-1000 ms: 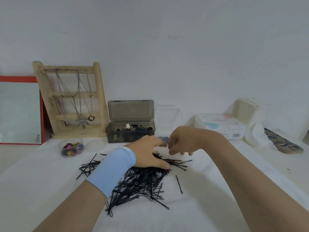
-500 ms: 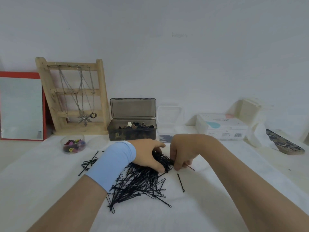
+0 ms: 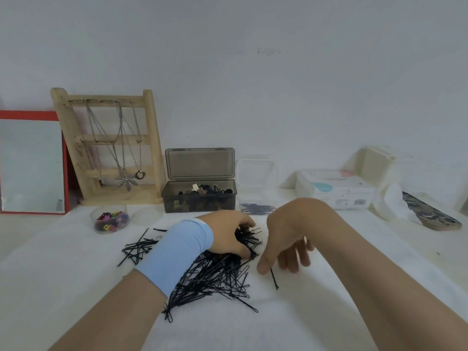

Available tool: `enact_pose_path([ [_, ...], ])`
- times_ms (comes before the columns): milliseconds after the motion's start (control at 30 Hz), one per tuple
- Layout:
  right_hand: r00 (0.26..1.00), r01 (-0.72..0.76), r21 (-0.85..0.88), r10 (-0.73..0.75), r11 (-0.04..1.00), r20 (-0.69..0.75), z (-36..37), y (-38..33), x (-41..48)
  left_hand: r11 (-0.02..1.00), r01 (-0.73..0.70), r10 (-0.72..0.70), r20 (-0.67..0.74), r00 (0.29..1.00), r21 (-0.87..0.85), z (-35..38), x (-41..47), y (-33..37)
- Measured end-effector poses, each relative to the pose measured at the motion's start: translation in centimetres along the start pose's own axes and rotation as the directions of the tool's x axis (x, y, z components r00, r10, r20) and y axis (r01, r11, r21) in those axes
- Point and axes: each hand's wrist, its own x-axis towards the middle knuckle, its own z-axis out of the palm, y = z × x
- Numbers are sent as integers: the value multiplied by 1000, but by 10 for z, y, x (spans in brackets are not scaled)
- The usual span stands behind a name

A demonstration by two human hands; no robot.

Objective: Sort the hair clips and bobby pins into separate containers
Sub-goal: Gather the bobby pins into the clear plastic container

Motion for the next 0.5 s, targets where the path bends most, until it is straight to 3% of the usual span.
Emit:
enact_pose_path([
  [133,990,133,-56,-135,989,-31,4,-6,10,999,-31,32,53,998,-19,-5,-4,-8],
  [233,948,257,44,-243,965,-206,-2,-1,9,999,40,-42,131,990,21,-16,-10,-16],
  [367,768,371,-66,-346,926,-538,-5,-6,17,999,34,-33,71,997,-21,-11,-6,-22],
  [500,610,418,-132,-386,899,-692,-3,-8,34,991,50,-45,43,998,-125,-21,-9,-31],
])
